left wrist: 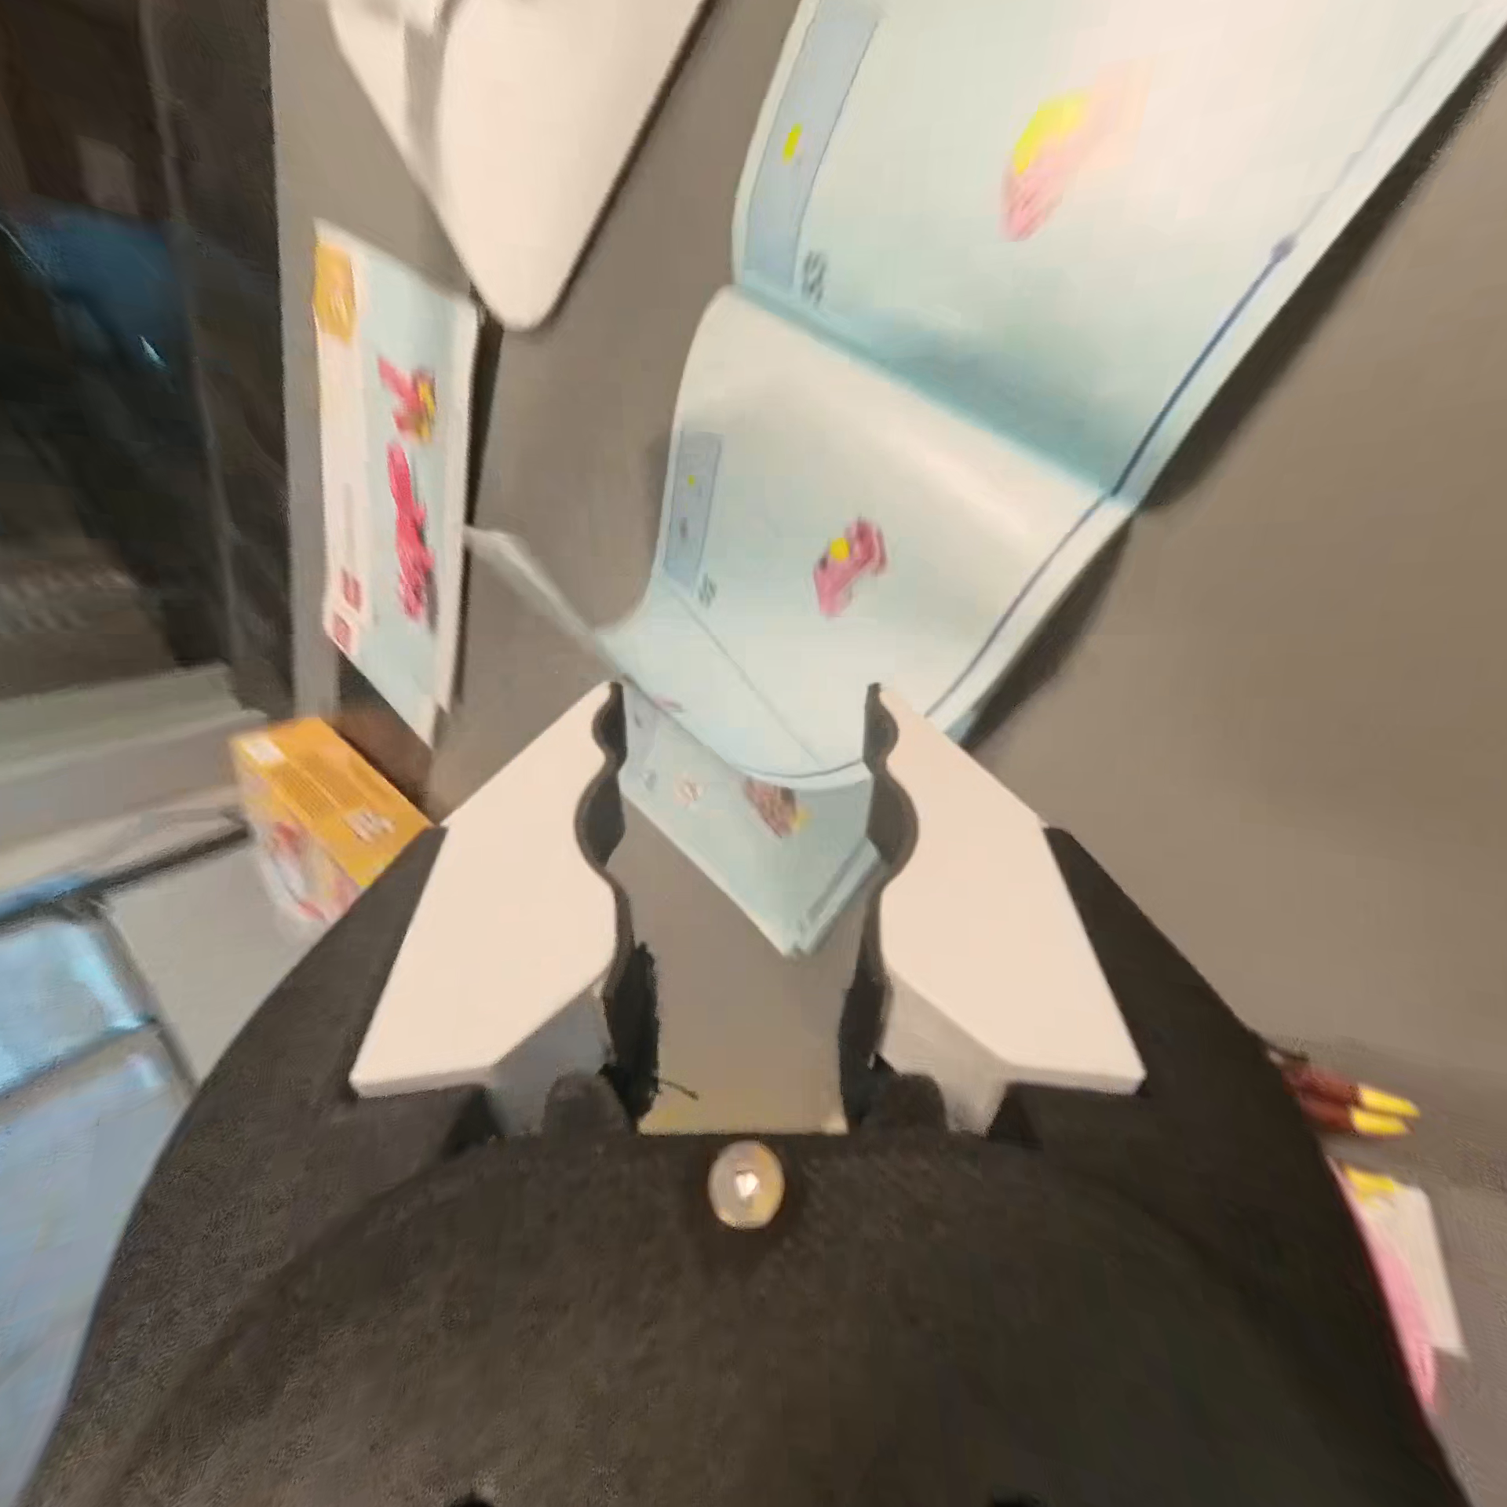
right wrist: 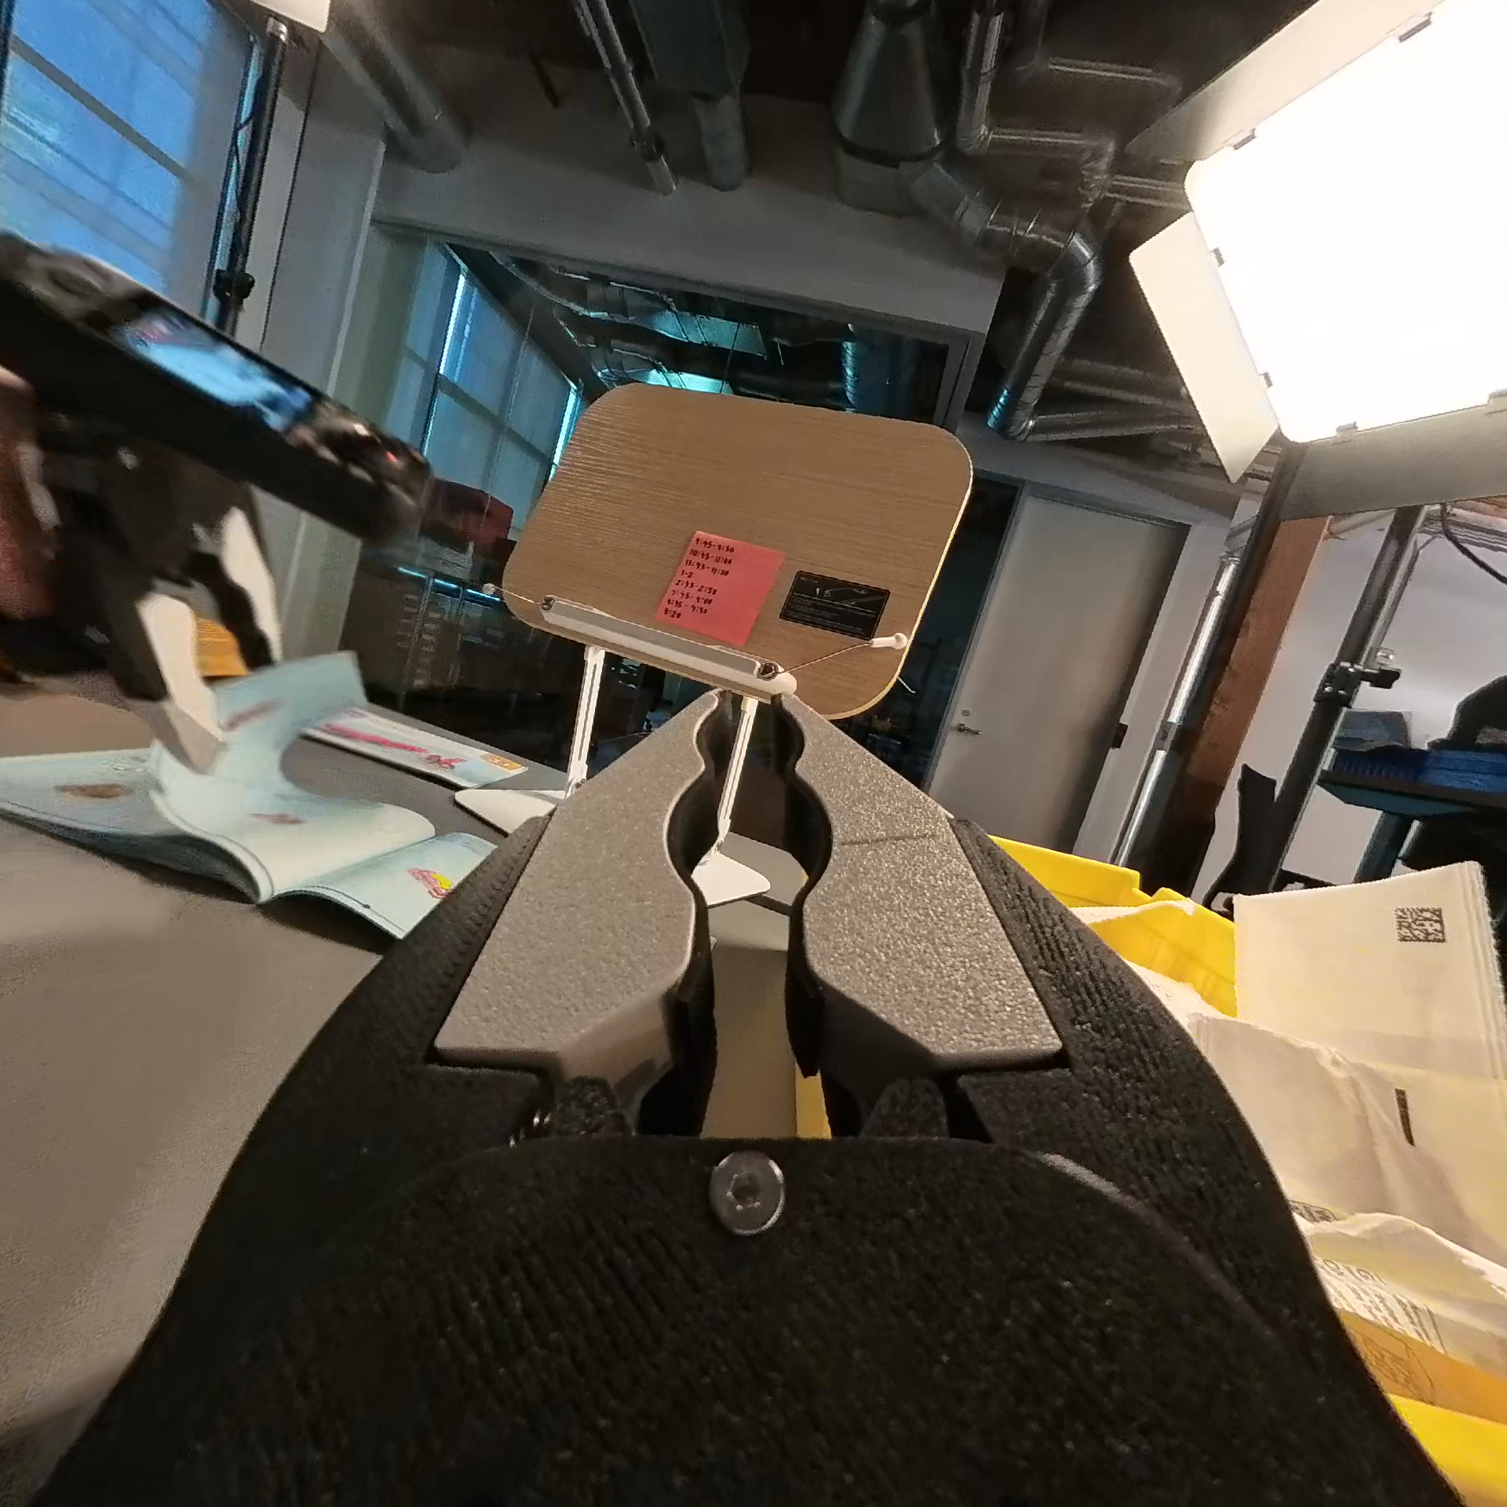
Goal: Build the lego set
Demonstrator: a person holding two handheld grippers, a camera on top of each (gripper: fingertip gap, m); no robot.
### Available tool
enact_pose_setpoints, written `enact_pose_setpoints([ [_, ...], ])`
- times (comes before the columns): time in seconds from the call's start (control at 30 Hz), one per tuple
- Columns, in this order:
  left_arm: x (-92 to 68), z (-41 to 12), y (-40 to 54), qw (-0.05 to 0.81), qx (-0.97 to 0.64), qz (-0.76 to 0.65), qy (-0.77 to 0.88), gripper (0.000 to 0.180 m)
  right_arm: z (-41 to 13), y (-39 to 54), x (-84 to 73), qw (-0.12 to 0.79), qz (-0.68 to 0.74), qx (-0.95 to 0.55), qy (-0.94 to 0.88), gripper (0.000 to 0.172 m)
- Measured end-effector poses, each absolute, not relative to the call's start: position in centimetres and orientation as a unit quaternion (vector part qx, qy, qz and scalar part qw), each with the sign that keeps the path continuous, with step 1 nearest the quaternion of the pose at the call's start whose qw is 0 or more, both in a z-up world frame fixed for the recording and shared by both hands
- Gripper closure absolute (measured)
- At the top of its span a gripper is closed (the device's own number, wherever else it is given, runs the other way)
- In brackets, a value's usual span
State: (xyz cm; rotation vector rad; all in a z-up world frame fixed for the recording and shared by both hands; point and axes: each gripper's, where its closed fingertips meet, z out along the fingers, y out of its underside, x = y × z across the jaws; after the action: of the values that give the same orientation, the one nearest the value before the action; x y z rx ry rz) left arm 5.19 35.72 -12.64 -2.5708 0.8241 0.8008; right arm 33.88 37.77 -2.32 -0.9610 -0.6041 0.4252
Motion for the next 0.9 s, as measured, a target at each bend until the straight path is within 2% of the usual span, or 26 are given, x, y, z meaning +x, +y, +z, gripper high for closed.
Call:
enact_pose_setpoints([
  [0.2, 1.4, -10.5, 30.2, 0.245, -0.932, 0.216, 0.156, 0.123, -2.6, 37.6, 33.5, 0.819, 0.197, -0.452, -0.292, 0.166],
  [0.47, -0.9, -9.0, 23.3, 0.37, -0.909, 0.176, 0.071, 0.126, -3.0, 37.7, 33.6, 0.819, 0.173, -0.456, -0.301, 0.165],
  [0.77, 2.0, -3.5, 19.8, 0.634, -0.769, 0.062, 0.047, 0.13, -3.2, 36.7, 32.7, 0.829, 0.078, -0.434, -0.343, 0.161],
  [0.9, 2.1, -1.6, 19.5, 0.689, -0.722, 0.028, 0.049, 0.133, -0.3, 32.5, 28.5, 0.817, 0.097, -0.415, -0.389, 0.16],
])
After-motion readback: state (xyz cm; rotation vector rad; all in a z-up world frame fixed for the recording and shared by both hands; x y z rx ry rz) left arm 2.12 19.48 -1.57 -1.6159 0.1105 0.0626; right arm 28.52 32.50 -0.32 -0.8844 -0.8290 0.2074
